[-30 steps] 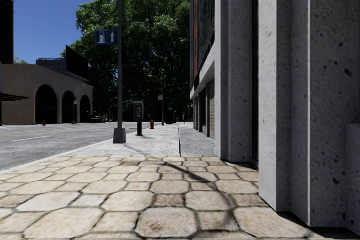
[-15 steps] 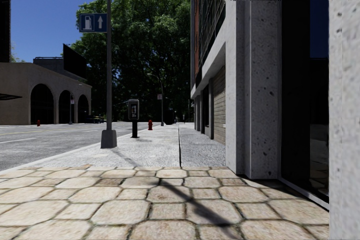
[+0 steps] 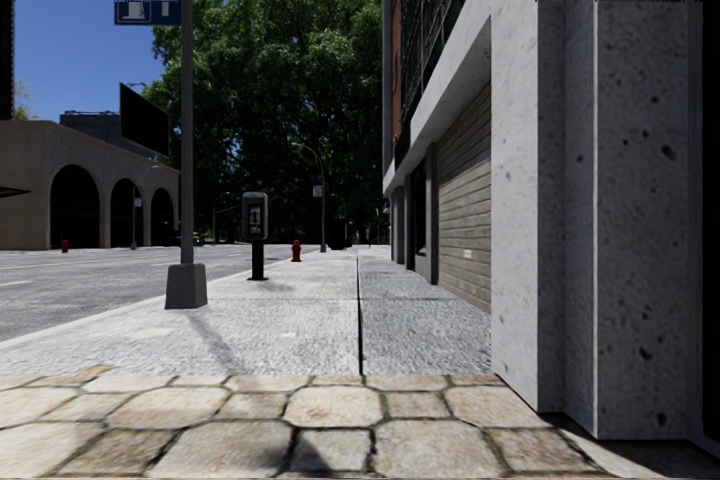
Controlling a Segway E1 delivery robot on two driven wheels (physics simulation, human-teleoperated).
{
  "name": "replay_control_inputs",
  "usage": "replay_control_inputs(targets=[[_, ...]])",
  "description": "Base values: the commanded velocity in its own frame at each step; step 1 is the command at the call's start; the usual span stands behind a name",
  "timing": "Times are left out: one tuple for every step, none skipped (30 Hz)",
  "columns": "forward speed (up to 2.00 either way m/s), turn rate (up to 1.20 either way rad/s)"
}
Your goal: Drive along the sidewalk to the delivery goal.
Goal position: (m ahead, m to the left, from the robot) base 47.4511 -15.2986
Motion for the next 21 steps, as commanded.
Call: replay_control_inputs(targets=[[2.00,0.00],[2.00,0.00],[2.00,0.00],[2.00,0.00],[2.00,0.00],[2.00,0.00],[2.00,0.00],[2.00,0.00],[2.00,0.00],[2.00,0.00],[2.00,0.00],[2.00,0.00],[2.00,0.00],[2.00,0.00],[2.00,0.11],[2.00,0.11],[2.00,0.22],[2.00,0.21],[2.00,0.00],[2.00,0.00],[2.00,0.00]])
